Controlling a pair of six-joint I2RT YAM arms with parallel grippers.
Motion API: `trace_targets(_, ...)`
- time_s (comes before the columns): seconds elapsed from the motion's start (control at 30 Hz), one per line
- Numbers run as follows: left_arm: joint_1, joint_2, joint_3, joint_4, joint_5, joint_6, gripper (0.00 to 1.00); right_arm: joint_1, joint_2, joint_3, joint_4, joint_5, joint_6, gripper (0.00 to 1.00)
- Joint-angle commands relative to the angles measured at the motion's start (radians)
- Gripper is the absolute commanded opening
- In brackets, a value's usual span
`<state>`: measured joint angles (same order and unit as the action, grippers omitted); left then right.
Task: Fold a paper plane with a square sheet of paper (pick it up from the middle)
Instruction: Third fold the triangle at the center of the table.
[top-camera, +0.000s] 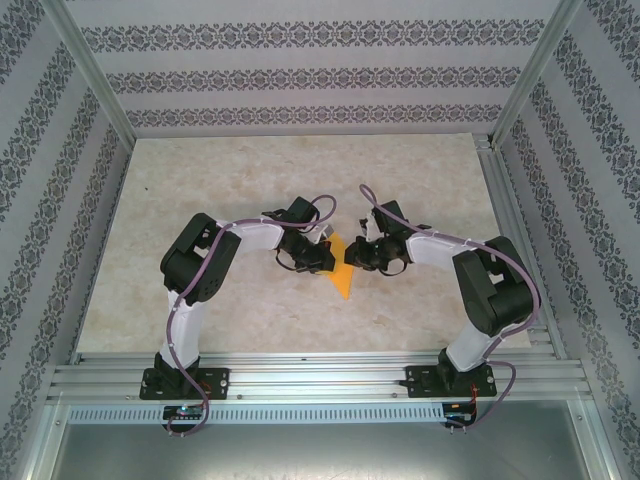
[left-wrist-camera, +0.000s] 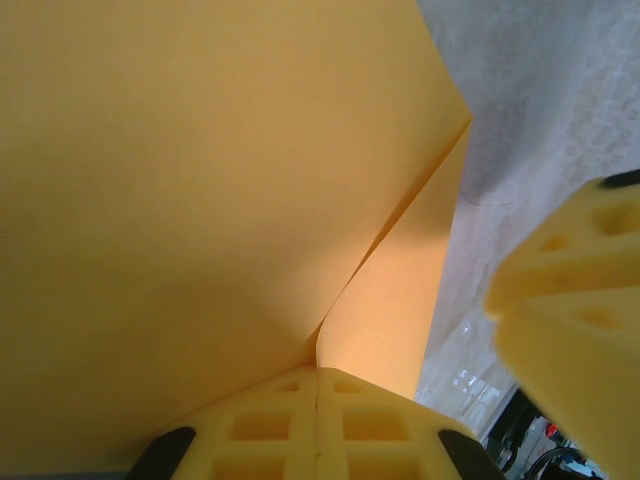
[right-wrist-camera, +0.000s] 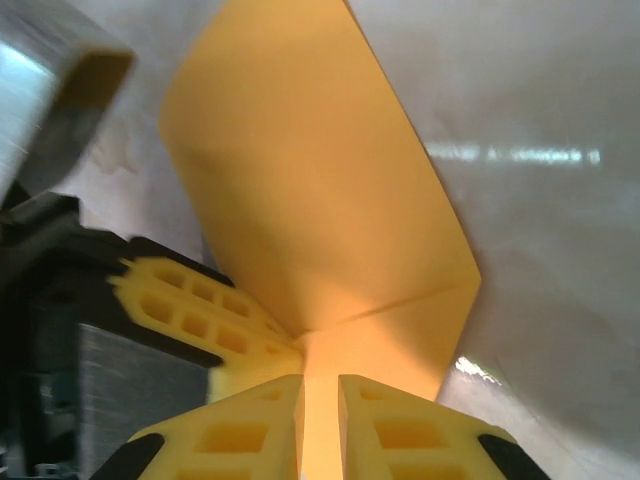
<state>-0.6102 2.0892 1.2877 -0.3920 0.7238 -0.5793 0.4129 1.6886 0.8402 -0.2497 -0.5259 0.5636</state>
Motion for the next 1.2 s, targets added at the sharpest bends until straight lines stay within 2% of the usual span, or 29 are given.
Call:
trace_targets(0.0,-0.005,0.013,-0.004,-0.058,-0.044,0.026,0.06,0.017,0.04,-0.036,0.051,-0.009,0.032,0.16)
trace_targets(0.13,-0.005,0.013,-0.003,-0.059,-0.044,0.027,0.06,0.019,0.053,-0.038,-0.001,0.044,0.011,0.16)
trace_targets(0.33,-0.005,0.012,-0.005,-0.058,-0.045,0.027,0.06,0.045,-0.057,-0.044,-0.018,0.028,0.021,0.16)
trace_targets(0.53,-0.006,0.012,-0.004,-0.059,-0.045,0.026,0.06,0.078,-0.091,-0.133,0.095,-0.009,0.099,0.17)
trace_targets(0.7,-0.005,0.011,-0.002,-0.06,-0.045,0.026,0.06,0.092,-0.046,-0.198,0.18,-0.014,0.139,0.16)
trace_targets(0.83,-0.005,0.009,-0.001,-0.063,-0.044,0.028,0.06,0.093,-0.031,-0.211,0.171,-0.003,0.136,0.15)
trace_targets(1.0,-0.005,0.005,-0.005,-0.064,-0.048,0.029,0.06,0.098,-0.143,-0.205,0.111,0.011,0.13,0.16)
trace_targets(1.17,-0.005,0.003,-0.005,-0.058,-0.046,0.026,0.06,0.134,-0.156,-0.245,0.187,-0.015,0.186,0.16)
